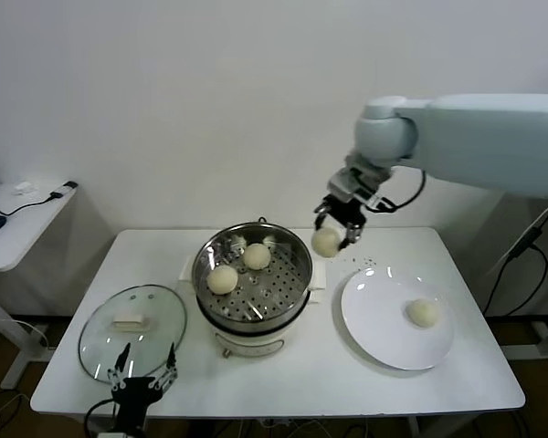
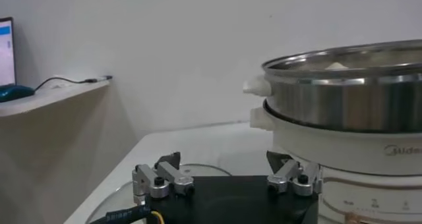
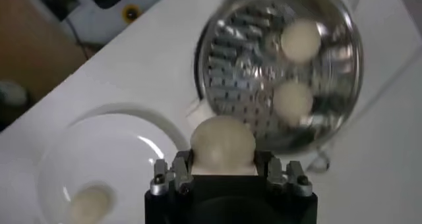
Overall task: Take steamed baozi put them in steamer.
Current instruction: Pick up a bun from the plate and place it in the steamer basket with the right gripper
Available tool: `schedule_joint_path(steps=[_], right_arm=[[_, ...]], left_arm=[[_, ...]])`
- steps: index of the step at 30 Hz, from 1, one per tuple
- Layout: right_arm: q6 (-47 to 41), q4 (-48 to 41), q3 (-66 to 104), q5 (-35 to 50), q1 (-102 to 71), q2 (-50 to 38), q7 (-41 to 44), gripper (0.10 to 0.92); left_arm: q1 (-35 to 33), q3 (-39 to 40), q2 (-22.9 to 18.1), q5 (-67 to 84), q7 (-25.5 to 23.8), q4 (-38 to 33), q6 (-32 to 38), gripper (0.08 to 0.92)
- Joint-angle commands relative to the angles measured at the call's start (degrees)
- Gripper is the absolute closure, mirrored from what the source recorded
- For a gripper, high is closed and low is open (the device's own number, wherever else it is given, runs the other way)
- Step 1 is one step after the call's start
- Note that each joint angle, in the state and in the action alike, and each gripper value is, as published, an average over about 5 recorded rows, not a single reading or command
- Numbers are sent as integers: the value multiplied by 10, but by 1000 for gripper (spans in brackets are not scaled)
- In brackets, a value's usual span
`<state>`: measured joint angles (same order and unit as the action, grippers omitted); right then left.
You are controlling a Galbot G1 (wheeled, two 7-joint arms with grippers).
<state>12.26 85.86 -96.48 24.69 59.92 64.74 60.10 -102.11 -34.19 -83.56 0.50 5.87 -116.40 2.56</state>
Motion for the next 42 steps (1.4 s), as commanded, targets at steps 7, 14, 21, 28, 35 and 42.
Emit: schedule_joint_path(steps=[7,14,21,28,35,42], right_arm=[[183,-73,76,-194,-176,154,-37,406],[189,-140,83,-222,-236,187,-38,406],[189,-174,85,-226,-258,208,-41,406],[188,-191,86,-221,-266,217,-45,404],[187,-188,89,-198,-251,210,-57,267],[199,-186,106,-141,-183,179,-11,203]], left_arm=[[-7,-3,1,0,1,-1,2,177],[-8,-8,2,3,1,-1,2,177],[-4,-10,2,4,2,2,2,177],[-5,-10,2,4,3,3,3,177],[-5,-9,1,4,3,2,3,177],[-6,-5,-1,2,3,0,4,177]])
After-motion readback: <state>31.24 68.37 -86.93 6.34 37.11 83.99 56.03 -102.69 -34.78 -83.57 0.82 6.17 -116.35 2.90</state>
